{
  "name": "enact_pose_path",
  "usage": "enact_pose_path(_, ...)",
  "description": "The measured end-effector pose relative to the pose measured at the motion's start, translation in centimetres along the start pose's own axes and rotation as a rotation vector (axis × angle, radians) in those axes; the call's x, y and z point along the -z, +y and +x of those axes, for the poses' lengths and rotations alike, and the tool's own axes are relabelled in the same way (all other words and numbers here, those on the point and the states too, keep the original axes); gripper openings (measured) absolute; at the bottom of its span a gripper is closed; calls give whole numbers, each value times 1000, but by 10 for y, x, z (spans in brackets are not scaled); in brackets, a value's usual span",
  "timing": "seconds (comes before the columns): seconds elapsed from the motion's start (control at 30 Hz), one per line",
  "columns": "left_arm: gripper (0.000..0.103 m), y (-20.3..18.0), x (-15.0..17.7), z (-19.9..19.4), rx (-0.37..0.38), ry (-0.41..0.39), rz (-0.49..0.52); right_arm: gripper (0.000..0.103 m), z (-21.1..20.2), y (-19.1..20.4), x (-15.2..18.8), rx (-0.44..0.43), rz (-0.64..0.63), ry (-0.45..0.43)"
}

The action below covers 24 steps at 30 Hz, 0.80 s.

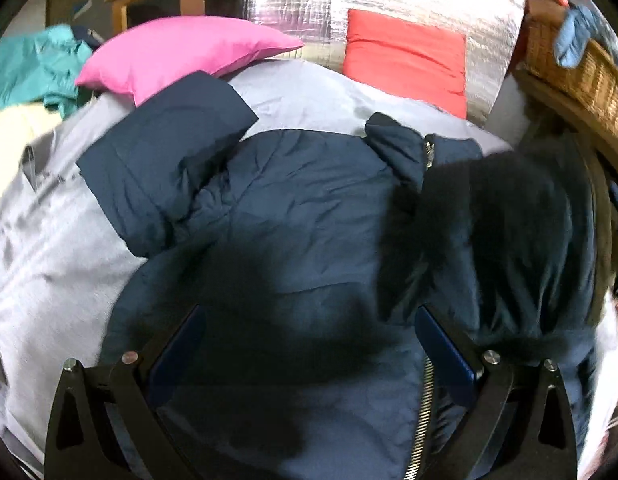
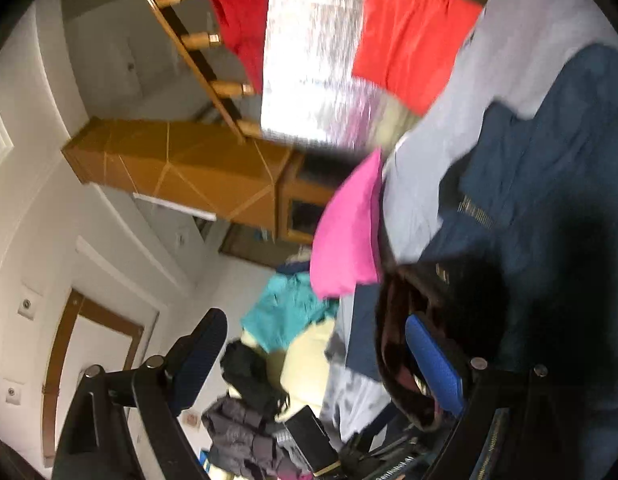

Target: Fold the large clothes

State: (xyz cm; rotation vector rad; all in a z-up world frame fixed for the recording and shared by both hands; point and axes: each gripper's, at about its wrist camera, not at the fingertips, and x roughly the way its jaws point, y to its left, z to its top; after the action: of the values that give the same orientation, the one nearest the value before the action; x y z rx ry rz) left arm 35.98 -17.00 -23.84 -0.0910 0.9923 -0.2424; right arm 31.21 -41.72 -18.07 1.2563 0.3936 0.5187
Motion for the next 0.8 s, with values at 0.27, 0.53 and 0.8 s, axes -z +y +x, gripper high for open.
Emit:
enact_pose_path(0.27, 103, -37, 9, -11, 10, -69, 78, 93, -13, 8, -10, 75, -13, -49)
enact_pose_path(0.53, 103, -85, 7, -30, 148, -122, 247, 92, -103, -18, -43, 640, 22, -257)
enact_pose_path(0.8, 103, -135, 26, 13, 91, 7, 398, 80, -114, -59, -53, 854, 71, -186)
